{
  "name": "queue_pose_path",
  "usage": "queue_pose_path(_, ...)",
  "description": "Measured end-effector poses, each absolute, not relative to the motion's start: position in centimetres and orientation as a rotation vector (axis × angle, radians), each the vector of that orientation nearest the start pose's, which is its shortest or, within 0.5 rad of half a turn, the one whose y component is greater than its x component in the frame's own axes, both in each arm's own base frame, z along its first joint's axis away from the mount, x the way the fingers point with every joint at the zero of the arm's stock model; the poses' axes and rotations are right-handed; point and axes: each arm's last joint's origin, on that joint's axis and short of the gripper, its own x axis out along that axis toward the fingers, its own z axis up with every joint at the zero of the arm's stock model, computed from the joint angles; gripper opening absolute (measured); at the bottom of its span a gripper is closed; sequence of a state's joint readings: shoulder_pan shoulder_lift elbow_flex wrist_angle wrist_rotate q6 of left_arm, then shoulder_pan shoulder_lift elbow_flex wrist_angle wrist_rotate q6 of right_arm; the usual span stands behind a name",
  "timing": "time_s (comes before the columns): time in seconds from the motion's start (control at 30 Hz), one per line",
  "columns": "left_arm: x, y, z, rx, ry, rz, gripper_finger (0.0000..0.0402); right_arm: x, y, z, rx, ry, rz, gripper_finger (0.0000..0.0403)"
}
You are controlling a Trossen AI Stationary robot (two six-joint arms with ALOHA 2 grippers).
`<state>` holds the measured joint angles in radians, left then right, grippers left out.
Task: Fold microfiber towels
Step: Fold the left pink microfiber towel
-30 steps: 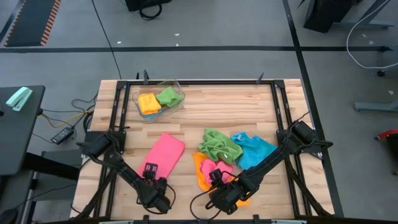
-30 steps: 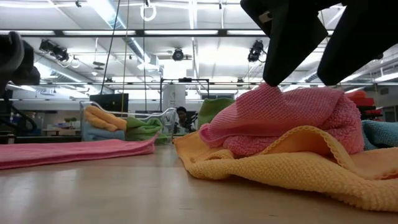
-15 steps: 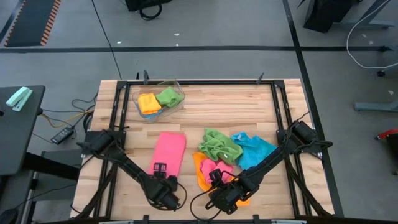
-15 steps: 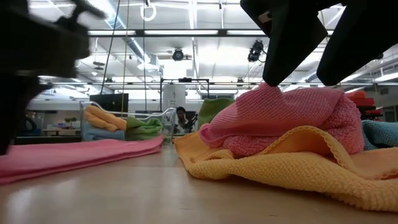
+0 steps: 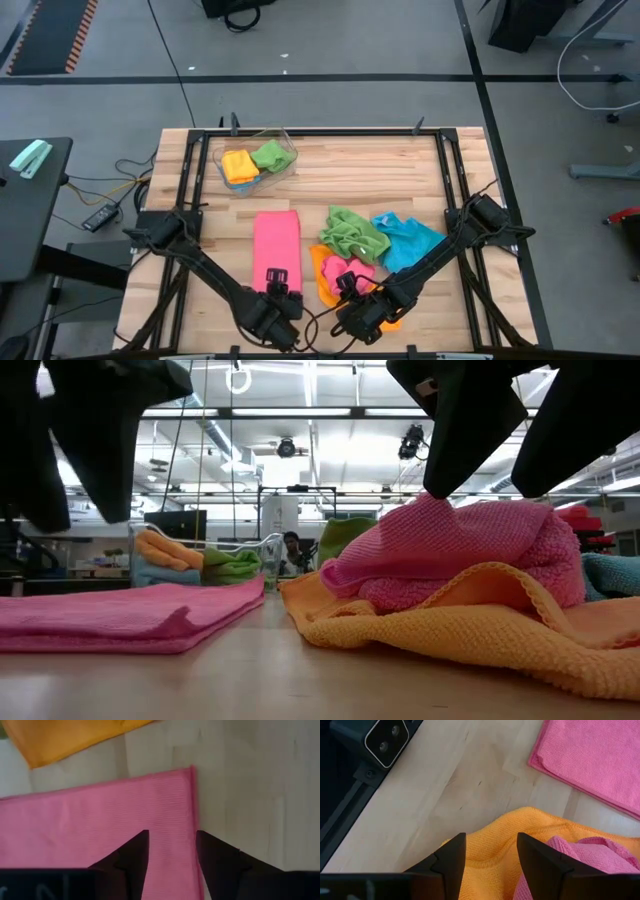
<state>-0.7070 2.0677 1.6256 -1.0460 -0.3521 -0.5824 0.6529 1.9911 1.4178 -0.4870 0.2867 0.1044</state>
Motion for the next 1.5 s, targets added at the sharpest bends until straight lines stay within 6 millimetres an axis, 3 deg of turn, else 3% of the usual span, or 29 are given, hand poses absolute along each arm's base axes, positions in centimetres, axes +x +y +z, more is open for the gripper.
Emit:
queue_pose_path(0.17, 30.4, -26.3, 17.0, 0.333, 1.321, 0.073, 0.0199, 33.3, 24.4, 17.9, -0.386, 0.961, 0.280, 0.0186)
queue_pose_path(0.43, 30.2, -26.7, 17.0, 0.354, 1.298, 0.083, 0.0255, 33.4, 24.5, 17.9, -0.380, 0.953, 0.280, 0.0186)
queue_pose_path(0.8, 30.2, -26.6, 14.3, 0.402, 1.339, 0.105, 0.0246, 33.4, 24.5, 17.9, -0.376, 0.948, 0.280, 0.0186)
queue_pose_path(1.03, 30.3, -26.7, 12.8, 0.457, 1.378, 0.112, 0.0206, 33.4, 24.5, 18.0, -0.371, 0.944, 0.280, 0.0186)
queue_pose_path(1.5, 30.4, -26.0, 12.4, 0.488, 1.423, 0.113, 0.0052, 33.5, 24.6, 18.0, -0.368, 0.941, 0.279, 0.0186)
